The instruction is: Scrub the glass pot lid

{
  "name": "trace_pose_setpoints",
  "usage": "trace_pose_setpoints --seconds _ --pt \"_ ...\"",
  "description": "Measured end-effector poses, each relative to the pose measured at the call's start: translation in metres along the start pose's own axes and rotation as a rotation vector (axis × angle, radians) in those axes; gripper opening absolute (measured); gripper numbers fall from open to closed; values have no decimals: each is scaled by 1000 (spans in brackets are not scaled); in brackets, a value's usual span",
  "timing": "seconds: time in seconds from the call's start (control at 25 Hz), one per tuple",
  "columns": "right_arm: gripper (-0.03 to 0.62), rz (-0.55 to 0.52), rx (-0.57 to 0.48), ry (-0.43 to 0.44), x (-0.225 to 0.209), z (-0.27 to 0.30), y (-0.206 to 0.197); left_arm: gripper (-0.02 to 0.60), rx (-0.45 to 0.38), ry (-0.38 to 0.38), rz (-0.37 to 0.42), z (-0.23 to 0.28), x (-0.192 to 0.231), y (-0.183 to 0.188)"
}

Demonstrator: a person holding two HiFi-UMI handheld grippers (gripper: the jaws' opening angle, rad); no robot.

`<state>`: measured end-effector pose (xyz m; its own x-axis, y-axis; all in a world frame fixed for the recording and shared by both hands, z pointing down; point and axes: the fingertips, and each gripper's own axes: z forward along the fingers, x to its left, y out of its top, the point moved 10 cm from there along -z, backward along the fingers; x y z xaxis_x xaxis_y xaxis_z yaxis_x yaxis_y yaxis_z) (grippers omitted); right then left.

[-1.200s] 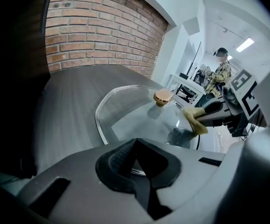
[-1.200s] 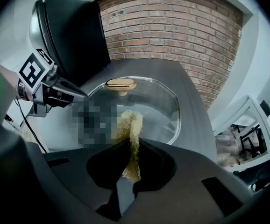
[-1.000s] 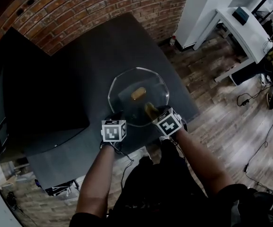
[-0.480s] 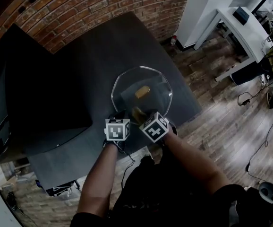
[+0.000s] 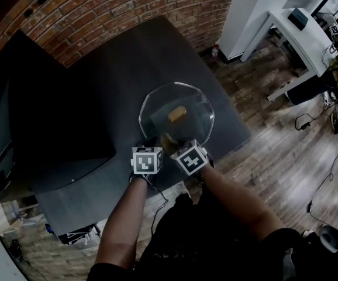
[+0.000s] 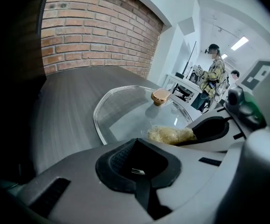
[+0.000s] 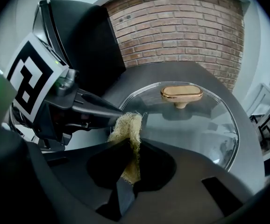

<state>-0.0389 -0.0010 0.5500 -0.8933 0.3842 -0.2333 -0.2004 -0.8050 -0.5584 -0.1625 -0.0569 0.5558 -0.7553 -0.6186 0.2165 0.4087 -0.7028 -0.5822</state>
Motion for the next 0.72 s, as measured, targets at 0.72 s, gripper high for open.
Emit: trace_pose_setpoints --seconds 0.72 --pt "48 4 -337 -18 -24 -49 10 34 -226 5 83 -38 -11 8"
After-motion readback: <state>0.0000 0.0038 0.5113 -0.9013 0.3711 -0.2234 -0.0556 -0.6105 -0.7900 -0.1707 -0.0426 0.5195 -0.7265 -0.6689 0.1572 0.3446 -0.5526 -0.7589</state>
